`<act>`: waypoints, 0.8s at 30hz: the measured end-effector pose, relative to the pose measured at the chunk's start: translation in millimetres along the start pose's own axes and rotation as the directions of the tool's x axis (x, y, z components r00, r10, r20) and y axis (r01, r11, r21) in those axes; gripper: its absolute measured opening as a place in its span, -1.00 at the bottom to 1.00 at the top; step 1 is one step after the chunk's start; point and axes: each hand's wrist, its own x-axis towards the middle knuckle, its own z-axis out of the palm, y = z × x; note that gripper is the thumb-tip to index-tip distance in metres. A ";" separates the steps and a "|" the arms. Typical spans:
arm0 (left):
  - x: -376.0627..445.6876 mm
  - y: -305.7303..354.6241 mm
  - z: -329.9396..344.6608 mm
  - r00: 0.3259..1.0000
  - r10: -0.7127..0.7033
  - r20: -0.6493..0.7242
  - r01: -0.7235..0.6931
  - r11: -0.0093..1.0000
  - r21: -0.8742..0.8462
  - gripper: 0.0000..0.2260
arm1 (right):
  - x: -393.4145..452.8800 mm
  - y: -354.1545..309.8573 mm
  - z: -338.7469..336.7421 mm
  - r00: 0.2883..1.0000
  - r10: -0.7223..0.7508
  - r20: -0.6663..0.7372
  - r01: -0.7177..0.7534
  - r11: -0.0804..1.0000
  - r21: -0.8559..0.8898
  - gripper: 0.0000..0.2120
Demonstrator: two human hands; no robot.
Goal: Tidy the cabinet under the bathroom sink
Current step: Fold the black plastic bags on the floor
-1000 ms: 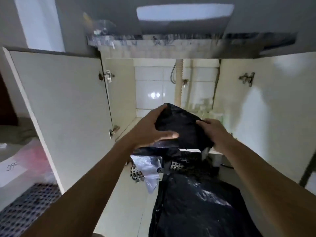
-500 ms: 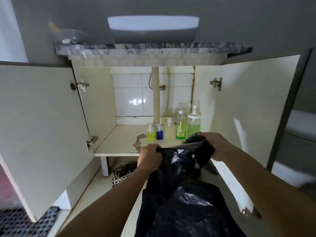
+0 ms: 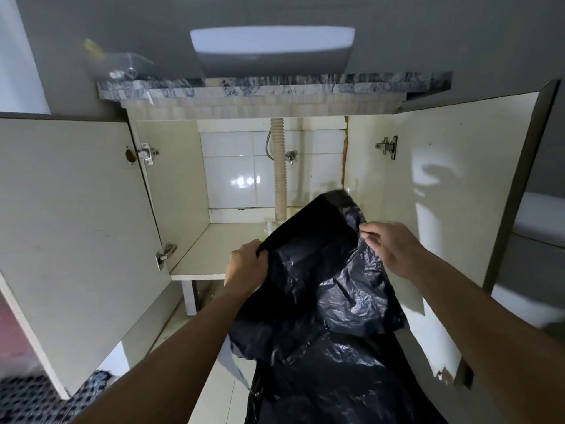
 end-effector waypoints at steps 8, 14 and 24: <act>-6.4 7.2 -2.4 0.956 0.240 0.170 -0.267 0.951 0.156 -0.79 | -18.8 -32.5 44.4 0.877 -0.444 0.182 0.440 0.595 -0.673 -0.15; -16.3 17.3 -0.1 0.940 0.276 0.200 -0.322 0.912 0.255 -0.78 | -27.9 -31.8 66.6 0.893 -0.323 0.314 0.426 0.380 -0.821 -0.80; -5.4 -41.1 -30.3 0.996 -0.082 0.032 0.070 0.958 0.279 -0.84 | -12.4 -24.8 35.6 0.929 -0.361 0.082 0.337 0.734 -0.589 -0.86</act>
